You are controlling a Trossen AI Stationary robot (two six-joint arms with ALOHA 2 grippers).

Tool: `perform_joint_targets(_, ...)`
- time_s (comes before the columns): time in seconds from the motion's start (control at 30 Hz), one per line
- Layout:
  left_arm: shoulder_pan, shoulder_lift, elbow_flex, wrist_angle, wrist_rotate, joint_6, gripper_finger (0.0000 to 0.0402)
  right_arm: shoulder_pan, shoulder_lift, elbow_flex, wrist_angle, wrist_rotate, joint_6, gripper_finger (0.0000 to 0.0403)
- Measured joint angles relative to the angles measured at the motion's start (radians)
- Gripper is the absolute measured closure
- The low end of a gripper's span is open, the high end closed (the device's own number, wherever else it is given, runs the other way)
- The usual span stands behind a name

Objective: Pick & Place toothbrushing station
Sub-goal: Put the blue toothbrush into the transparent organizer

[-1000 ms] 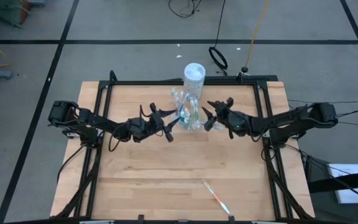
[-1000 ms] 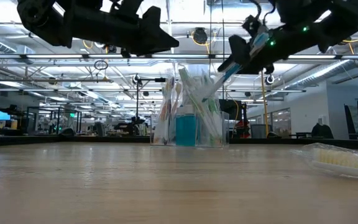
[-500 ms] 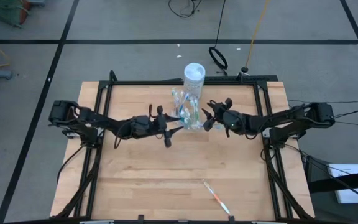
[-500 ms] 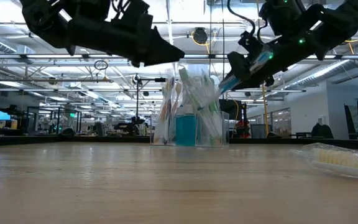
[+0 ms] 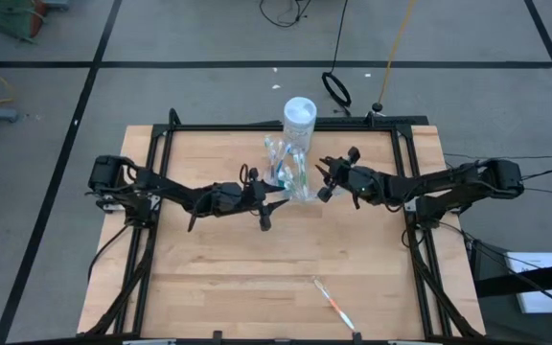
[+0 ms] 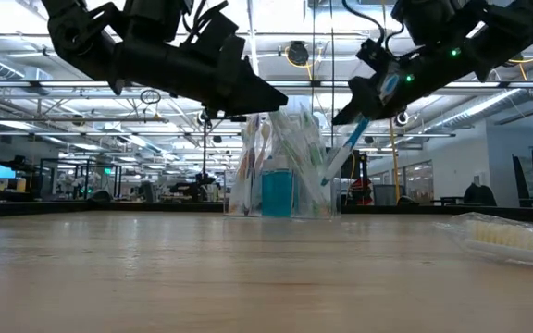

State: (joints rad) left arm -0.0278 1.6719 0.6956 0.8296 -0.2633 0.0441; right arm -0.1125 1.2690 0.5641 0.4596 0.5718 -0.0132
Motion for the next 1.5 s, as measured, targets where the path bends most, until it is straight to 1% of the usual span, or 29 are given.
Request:
perform_joint_targets(0.13,-0.007,-0.005,0.000,0.007,-0.004,-0.001,0.0227,-0.018,-0.034,0.001,0.009,-0.002,-0.086,0.0382)
perform_joint_targets(0.17,-0.008,-0.005,0.000,0.006,-0.005,-0.001,0.0227,-0.025,-0.037,0.001,0.019,-0.002,-0.109,0.0392)
perform_joint_targets(0.23,-0.007,-0.005,0.000,0.003,-0.006,-0.001,0.0227,-0.037,-0.040,0.001,0.048,-0.003,-0.134,0.0394)
perform_joint_targets(0.27,-0.007,-0.005,0.000,0.004,-0.007,-0.001,0.0227,-0.043,-0.043,0.001,0.070,-0.025,-0.143,0.0396)
perform_joint_targets(0.33,-0.007,-0.005,0.000,0.004,-0.007,-0.001,0.0227,-0.053,-0.049,0.013,0.092,-0.106,-0.166,0.0401)
perform_joint_targets(0.4,-0.007,-0.005,0.000,0.004,-0.007,-0.001,0.0227,-0.058,-0.060,0.049,0.080,-0.176,-0.169,0.0402)
perform_joint_targets(0.5,-0.007,-0.005,0.000,0.005,-0.007,0.000,0.0227,-0.070,-0.069,0.137,-0.018,-0.212,-0.184,0.0402)
perform_joint_targets(0.57,-0.007,-0.005,0.000,0.013,-0.008,0.003,0.0227,-0.093,-0.064,0.206,-0.163,-0.235,-0.192,0.0402)
perform_joint_targets(0.67,0.000,-0.005,0.000,0.035,-0.007,0.004,0.0227,-0.135,-0.009,0.317,-0.381,-0.290,-0.190,0.0402)
perform_joint_targets(0.73,0.007,-0.005,0.000,0.058,-0.008,0.004,0.0227,-0.155,0.037,0.367,-0.449,-0.307,-0.193,0.0402)
perform_joint_targets(0.93,0.022,-0.006,0.000,0.056,-0.009,0.004,0.0227,-0.192,0.179,0.419,-0.447,-0.387,-0.216,0.0403)
perform_joint_targets(1.1,0.022,-0.006,-0.001,0.033,-0.009,0.004,0.0227,-0.204,0.263,0.420,-0.437,-0.389,-0.219,0.0403)
perform_joint_targets(1.23,0.022,-0.006,-0.001,0.031,-0.009,0.002,0.0227,-0.200,0.286,0.420,-0.421,-0.393,-0.286,0.0401)
perform_joint_targets(1.3,0.022,-0.006,-0.001,0.034,-0.006,0.003,0.0227,-0.195,0.288,0.420,-0.419,-0.392,-0.293,0.0396)
perform_joint_targets(1.4,0.022,-0.006,-0.001,0.030,0.015,0.002,0.0227,-0.194,0.288,0.420,-0.413,-0.392,-0.295,0.0380)
perform_joint_targets(1.5,0.022,-0.006,-0.001,0.030,0.051,-0.006,0.0227,-0.194,0.288,0.420,-0.395,-0.392,-0.295,0.0356)
